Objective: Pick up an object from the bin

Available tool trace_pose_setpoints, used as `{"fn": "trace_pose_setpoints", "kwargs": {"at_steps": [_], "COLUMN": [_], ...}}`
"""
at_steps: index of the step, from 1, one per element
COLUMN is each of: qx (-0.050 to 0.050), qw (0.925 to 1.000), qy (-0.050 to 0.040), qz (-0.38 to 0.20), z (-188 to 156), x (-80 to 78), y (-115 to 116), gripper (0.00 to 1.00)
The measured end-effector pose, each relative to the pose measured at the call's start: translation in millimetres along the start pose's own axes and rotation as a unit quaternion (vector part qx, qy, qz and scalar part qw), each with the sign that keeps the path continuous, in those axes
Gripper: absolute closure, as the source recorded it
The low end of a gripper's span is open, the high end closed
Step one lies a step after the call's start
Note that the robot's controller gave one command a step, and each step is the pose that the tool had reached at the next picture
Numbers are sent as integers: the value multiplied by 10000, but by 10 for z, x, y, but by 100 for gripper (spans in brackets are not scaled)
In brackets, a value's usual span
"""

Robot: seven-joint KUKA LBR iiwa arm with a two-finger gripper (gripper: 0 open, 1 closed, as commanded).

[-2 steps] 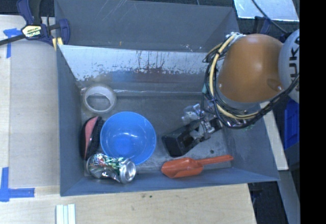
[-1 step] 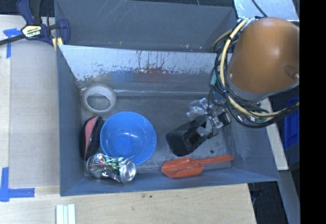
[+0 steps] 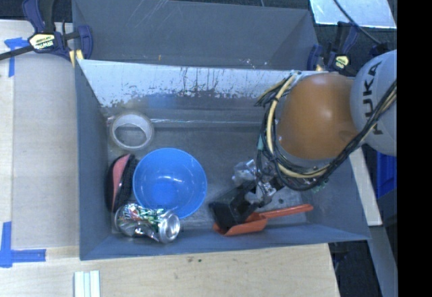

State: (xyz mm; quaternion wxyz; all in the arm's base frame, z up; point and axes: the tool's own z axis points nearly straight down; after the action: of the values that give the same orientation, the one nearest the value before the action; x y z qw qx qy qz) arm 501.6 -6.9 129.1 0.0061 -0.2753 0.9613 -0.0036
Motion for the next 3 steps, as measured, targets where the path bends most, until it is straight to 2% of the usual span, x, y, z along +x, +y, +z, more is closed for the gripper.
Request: {"fn": "trace_pose_setpoints", "kwargs": {"at_steps": [1,2,3], "qx": [3,16,6], "qw": [9998,9998,9999], "qy": [-20,-84,-28], "qz": [201,151,160], "z": [-98,368,-635], "x": [-54,-2,-85], "y": [86,-128,-81], "gripper": [100,100,100]}}
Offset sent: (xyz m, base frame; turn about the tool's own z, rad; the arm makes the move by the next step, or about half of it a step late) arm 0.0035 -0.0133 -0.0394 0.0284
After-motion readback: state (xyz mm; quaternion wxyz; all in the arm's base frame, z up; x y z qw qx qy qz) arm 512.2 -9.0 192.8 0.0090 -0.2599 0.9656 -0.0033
